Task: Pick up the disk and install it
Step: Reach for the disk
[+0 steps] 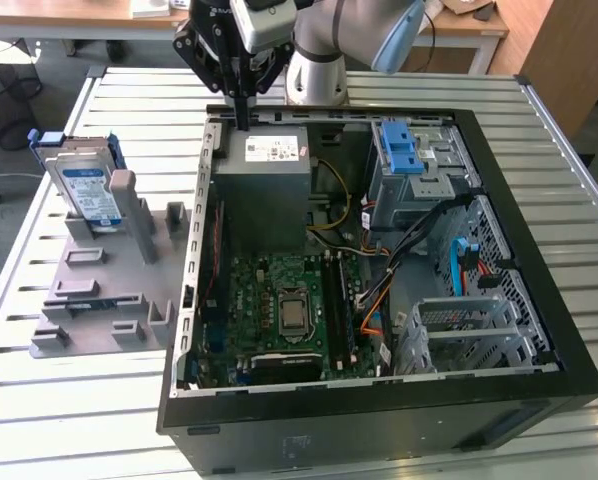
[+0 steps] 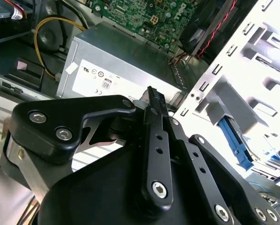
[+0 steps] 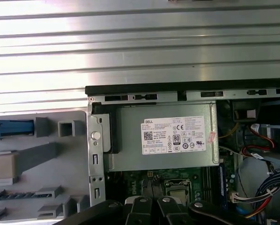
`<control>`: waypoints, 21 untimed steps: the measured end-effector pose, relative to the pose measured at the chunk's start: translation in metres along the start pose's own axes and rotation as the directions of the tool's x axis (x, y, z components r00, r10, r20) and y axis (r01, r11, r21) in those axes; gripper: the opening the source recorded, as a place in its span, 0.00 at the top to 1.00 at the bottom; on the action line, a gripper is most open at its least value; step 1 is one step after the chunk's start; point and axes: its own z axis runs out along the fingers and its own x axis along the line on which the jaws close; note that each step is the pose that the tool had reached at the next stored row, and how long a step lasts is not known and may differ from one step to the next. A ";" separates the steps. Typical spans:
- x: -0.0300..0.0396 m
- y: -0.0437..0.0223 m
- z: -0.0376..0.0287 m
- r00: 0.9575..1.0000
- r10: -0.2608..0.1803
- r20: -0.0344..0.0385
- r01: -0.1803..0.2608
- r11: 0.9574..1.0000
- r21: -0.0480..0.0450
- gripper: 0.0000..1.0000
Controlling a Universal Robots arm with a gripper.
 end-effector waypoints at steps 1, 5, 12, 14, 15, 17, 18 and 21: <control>0.0006 0.0000 0.0000 1.000 0.000 0.000 0.000 1.000 0.000 0.89; 0.0033 -0.0002 0.0001 1.000 0.000 0.000 0.000 1.000 0.000 0.89; 0.0084 -0.0006 0.0003 1.000 0.000 0.000 0.000 1.000 0.000 0.89; 0.0101 -0.0007 0.0004 1.000 0.000 0.000 0.000 1.000 0.000 0.89; 0.0111 -0.0008 0.0004 1.000 0.000 0.000 0.000 1.000 0.000 0.89; 0.0130 -0.0009 0.0005 1.000 0.000 0.000 0.000 1.000 0.000 0.89; 0.0139 -0.0009 0.0005 1.000 0.000 0.000 0.000 1.000 0.000 0.89; 0.0164 -0.0010 0.0006 1.000 0.000 0.000 0.000 1.000 0.000 0.89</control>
